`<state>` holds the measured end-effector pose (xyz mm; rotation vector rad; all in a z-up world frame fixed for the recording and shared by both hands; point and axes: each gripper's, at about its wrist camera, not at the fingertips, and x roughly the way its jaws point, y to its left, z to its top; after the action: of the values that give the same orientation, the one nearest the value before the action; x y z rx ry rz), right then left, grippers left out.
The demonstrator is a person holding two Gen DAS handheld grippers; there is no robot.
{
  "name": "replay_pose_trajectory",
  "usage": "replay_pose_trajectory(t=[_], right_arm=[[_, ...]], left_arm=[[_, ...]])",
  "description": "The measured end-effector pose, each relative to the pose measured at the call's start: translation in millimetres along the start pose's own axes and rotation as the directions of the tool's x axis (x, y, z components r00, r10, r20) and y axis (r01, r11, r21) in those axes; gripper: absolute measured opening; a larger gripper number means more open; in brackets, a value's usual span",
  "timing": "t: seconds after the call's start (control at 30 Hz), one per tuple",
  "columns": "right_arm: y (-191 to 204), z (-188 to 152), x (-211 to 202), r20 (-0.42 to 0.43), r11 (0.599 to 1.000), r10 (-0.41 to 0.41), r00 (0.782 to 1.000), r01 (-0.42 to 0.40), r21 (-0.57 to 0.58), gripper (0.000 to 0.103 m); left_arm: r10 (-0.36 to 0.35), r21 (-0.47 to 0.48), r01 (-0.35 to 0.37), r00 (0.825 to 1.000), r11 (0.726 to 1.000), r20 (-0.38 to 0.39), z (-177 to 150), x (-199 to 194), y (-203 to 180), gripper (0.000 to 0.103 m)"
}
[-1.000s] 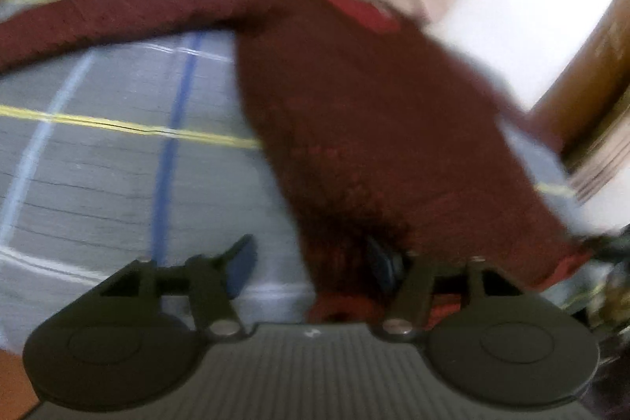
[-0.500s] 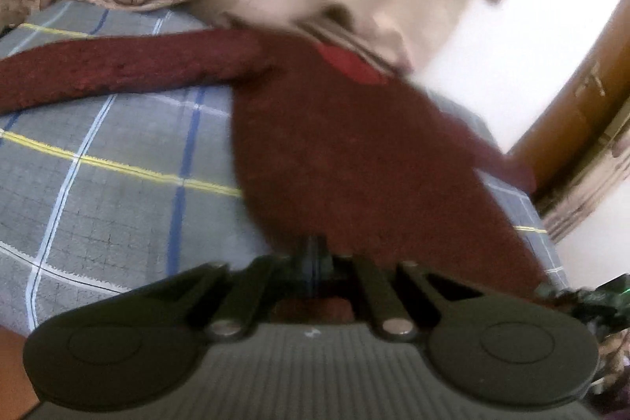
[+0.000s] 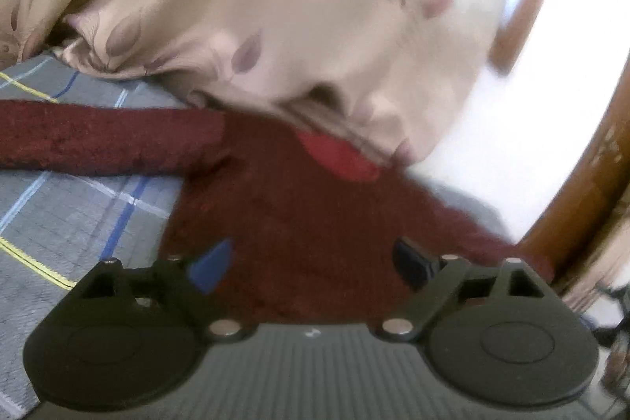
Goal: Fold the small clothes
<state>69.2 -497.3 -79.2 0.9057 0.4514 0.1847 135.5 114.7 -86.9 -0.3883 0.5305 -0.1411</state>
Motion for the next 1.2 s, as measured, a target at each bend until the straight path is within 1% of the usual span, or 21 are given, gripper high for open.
replay_pose_trajectory(t=[0.07,0.13,0.17,0.2,0.27,0.3,0.33,0.4,0.47,0.53,0.57,0.6,0.63,0.67,0.7,0.77,0.8,0.87,0.97,1.07,1.2], right_arm=[[-30.7,40.2,7.6,0.075,0.995,-0.075,0.994,0.07,0.064,0.078],[-58.6,75.8,12.9,0.157,0.979,-0.195,0.968,0.182,0.092,0.078],[-73.0,93.0,19.2,0.157,0.973,-0.219,0.963,0.203,0.11,0.078],[-86.1,106.8,26.9,0.141,0.966,-0.235,0.962,0.215,0.141,0.078],[-106.2,128.7,43.7,0.13,0.955,-0.249,0.96,0.221,0.198,0.079],[-112.1,137.8,54.6,0.121,0.955,-0.251,0.96,0.224,0.196,0.079],[-116.0,145.0,66.2,0.118,0.949,-0.276,0.954,0.251,0.188,0.08],[-132.9,154.5,81.1,0.119,0.937,-0.306,0.945,0.277,0.214,0.085],[-150.9,162.8,99.6,0.1,0.92,-0.316,0.944,0.279,0.274,0.085],[-164.0,166.7,111.8,0.12,0.917,-0.29,0.95,0.24,0.317,0.085],[-170.1,167.7,118.6,0.129,0.92,-0.251,0.959,0.195,0.339,0.081],[-174.6,169.1,125.6,0.13,0.92,-0.222,0.966,0.164,0.356,0.068],[-175.4,171.1,131.9,0.132,0.922,-0.223,0.966,0.165,0.35,0.057],[-174.3,172.9,136.3,0.128,0.929,-0.226,0.966,0.174,0.327,0.026],[-171.7,175.9,142.0,0.107,0.937,-0.23,0.967,0.19,0.292,0.016],[-158.7,180.4,147.9,0.082,0.945,-0.284,0.955,0.265,0.194,0.016],[-149.8,182.2,148.4,0.084,0.946,-0.299,0.95,0.284,0.156,0.016],[-133.9,185.1,144.3,0.112,0.944,-0.316,0.942,0.299,0.143,0.016],[-104.3,192.2,141.5,0.16,0.96,-0.275,0.948,0.264,0.089,0.016],[-59.3,192.6,148.3,0.168,0.975,-0.222,0.96,0.222,0.014,0.016],[10.0,182.7,169.0,0.158,0.988,-0.124,0.98,0.137,-0.074,0.016]], left_arm=[[0.019,0.014,-0.019,1.0,1.0,-0.007,-2.3,12.2,-1.2,0.09],[0.04,0.007,-0.039,0.999,0.999,-0.033,-5.7,22.4,0.2,0.09],[0.034,-0.007,-0.035,0.998,0.999,-0.049,-7.4,27.3,2.2,0.09],[0.038,-0.016,-0.039,0.998,0.999,-0.052,-10.4,29.3,5.6,0.09],[0.085,-0.007,-0.086,0.995,0.996,-0.045,-16.5,33.8,8.9,0.09],[0.112,0.007,-0.112,0.992,0.994,-0.051,-20.2,37.4,10.9,0.09],[0.122,0.004,-0.122,0.991,0.993,-0.063,-23.2,40.1,14.4,0.09],[0.117,-0.037,-0.12,0.99,0.992,-0.074,-29.8,43.8,25.0,0.09],[0.102,-0.06,-0.105,0.994,0.993,-0.049,-33.1,41.1,31.3,0.09],[0.099,-0.056,-0.102,0.994,0.993,-0.043,-33.6,39.8,30.7,0.09],[0.104,-0.043,-0.106,0.994,0.993,-0.045,-33.4,40.7,28.8,0.09],[0.106,-0.035,-0.108,0.993,0.994,-0.046,-33.6,41.3,27.8,0.09],[0.105,-0.03,-0.106,0.994,0.994,-0.042,-32.9,40.0,26.1,0.09],[0.1,-0.028,-0.101,0.994,0.994,-0.035,-32.2,37.5,24.7,0.09],[0.098,-0.028,-0.098,0.995,0.995,-0.023,-30.5,34.1,23.2,0.09],[0.108,-0.035,-0.108,0.994,0.994,0.001,-24.9,29.6,19.4,0.09],[0.109,-0.045,-0.108,0.994,0.993,0.013,-21.9,26.4,19.9,0.09],[0.107,-0.074,-0.104,0.993,0.992,0.039,-16.4,18.5,21.4,0.09],[0.147,-0.097,-0.14,0.986,0.985,0.074,-10.5,6.3,23.4,0.09],[0.18,-0.063,-0.174,0.98,0.983,0.09,-9.3,-1.2,22.1,0.09],[0.177,-0.023,-0.176,0.981,0.984,0.081,-15.6,-7.4,24.7,0.09]])
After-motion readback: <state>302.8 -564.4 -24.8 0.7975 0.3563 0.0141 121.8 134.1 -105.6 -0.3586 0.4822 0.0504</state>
